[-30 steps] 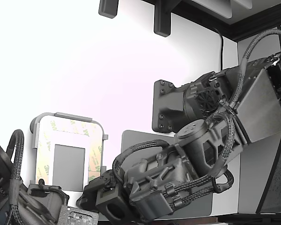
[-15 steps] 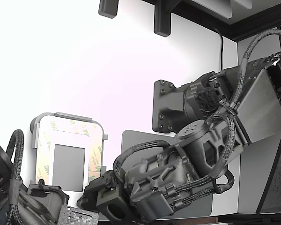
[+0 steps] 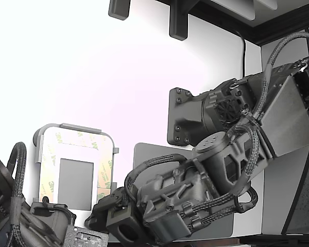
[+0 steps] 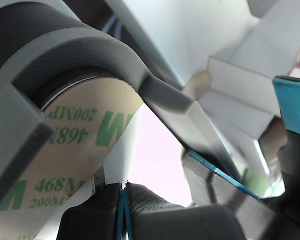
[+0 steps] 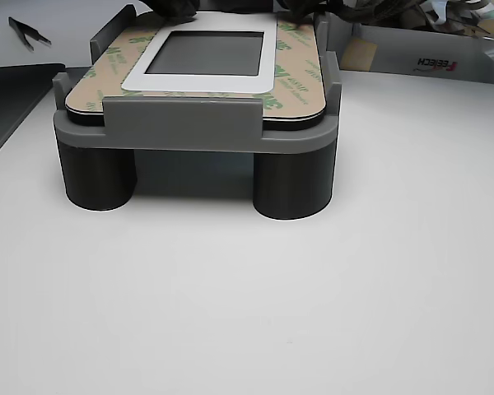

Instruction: Peel off protective film from adhesive tape.

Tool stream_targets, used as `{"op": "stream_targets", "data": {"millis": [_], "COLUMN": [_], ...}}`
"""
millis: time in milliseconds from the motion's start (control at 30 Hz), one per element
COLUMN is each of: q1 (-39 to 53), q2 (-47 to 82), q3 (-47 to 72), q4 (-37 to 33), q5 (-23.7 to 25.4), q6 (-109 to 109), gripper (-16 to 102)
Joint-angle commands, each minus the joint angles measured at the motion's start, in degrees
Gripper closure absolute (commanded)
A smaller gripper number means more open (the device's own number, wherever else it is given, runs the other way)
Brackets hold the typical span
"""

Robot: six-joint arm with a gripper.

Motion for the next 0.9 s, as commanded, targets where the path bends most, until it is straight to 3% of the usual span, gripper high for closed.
{"op": "stream_targets", "data": {"millis": [0,867], "q1": [-0.26,-1.67], "q2": [1.58,-1.05], "q3": [-2.46,-4.04], "q4": [0.0,-0.35], "q5": [-0.18,-0.97], "q6": [-0.09,-1.67], "gripper": [96,96]}}
